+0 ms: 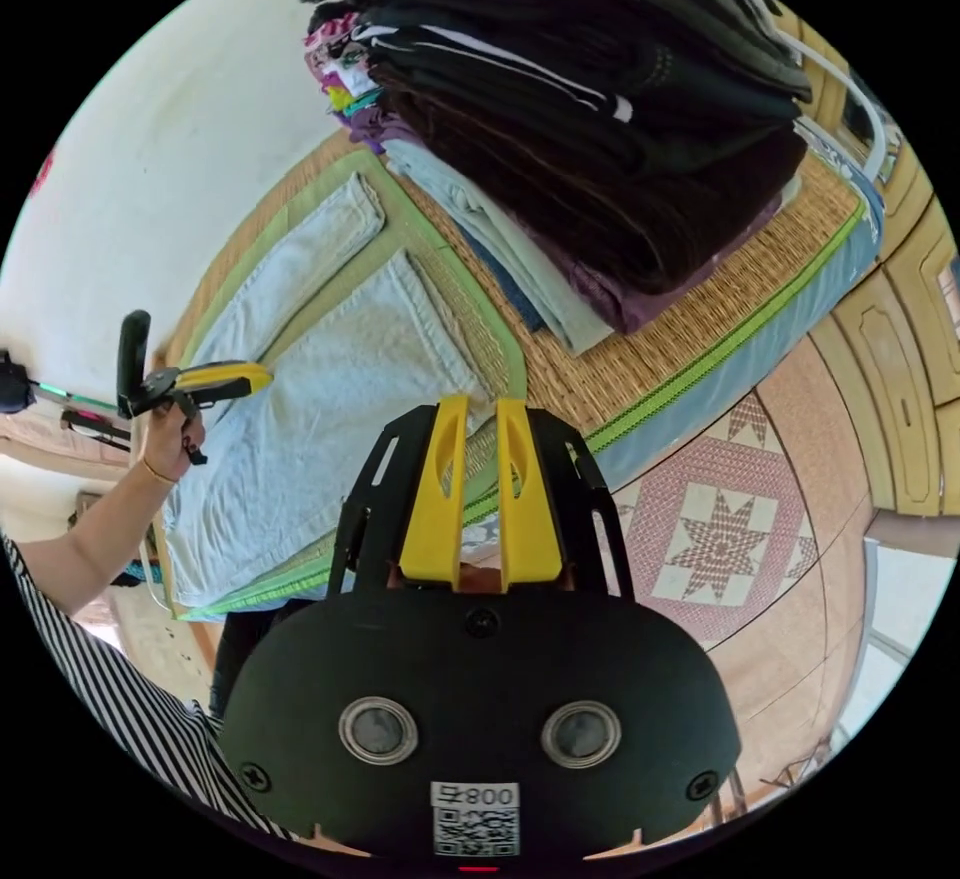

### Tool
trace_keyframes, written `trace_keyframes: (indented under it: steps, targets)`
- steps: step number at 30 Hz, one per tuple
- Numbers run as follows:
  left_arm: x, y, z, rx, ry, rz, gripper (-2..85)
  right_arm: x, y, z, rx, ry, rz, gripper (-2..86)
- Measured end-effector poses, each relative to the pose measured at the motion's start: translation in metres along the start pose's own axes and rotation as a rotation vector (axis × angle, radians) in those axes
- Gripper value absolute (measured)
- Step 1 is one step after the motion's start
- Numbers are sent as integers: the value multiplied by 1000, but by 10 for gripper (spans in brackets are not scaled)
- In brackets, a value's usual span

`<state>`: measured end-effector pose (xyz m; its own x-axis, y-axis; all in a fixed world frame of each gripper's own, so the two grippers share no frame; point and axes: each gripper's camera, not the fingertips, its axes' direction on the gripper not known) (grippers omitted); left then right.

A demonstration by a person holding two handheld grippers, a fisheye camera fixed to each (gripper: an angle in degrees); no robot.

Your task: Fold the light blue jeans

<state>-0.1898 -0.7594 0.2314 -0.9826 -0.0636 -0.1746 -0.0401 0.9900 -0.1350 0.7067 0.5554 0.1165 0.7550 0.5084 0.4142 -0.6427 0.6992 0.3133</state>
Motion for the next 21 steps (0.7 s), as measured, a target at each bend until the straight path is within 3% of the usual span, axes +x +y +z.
trace_keyframes:
  steps: [9,17,21]
  targets:
    - [10,115,-101,154,-13,-239,36,-21,-11,-11,77,32,-45,49]
    - [31,307,-183,105,-160,-782,17,-172,-10,48,-123,-177,-510,54]
    - [45,361,-193,58,-173,-932,7,-223,4,74,-242,-269,-648,52]
